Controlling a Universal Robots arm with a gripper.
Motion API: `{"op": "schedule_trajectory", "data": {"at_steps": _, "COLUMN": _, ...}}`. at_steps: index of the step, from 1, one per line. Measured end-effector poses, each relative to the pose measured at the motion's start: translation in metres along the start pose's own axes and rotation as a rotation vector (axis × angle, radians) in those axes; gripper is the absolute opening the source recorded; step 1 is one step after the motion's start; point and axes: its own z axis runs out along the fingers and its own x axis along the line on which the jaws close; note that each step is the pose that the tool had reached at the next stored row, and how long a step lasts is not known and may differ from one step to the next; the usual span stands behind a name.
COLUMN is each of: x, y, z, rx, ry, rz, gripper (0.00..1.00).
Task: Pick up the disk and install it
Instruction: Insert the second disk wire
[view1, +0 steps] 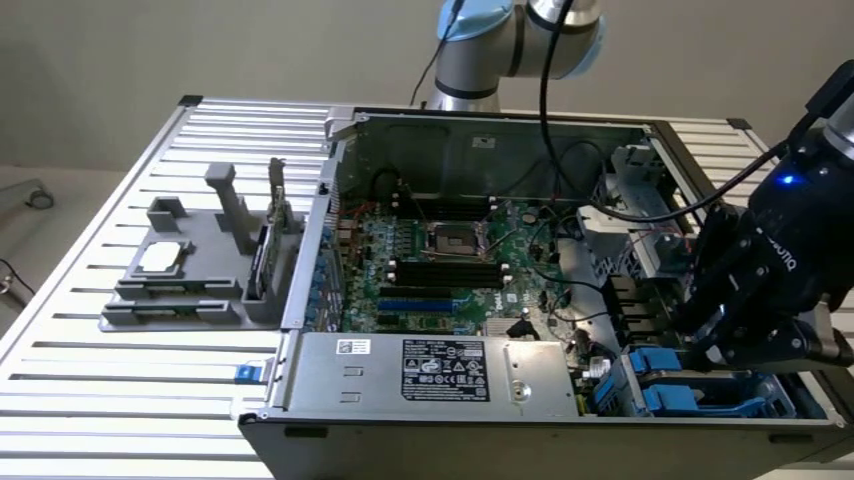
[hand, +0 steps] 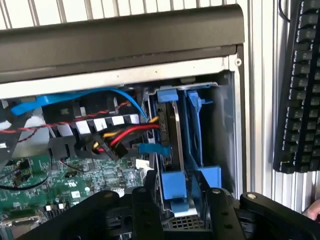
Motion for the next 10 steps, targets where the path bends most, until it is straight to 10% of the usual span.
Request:
{"op": "schedule_trajectory", "data": {"at_steps": 5, "x": -0.0052, "y": -0.0136, "z": -0.0041, "rx": 0.0000, "ry": -0.0001, "rz": 0.000, "gripper": 0.40}}
{"op": "schedule_trajectory", "data": {"at_steps": 10, "x": -0.0052, "y": -0.0136, "z": -0.0040, "rx": 0.0004, "ry": 0.0021, "rz": 0.000, "gripper": 0.15}}
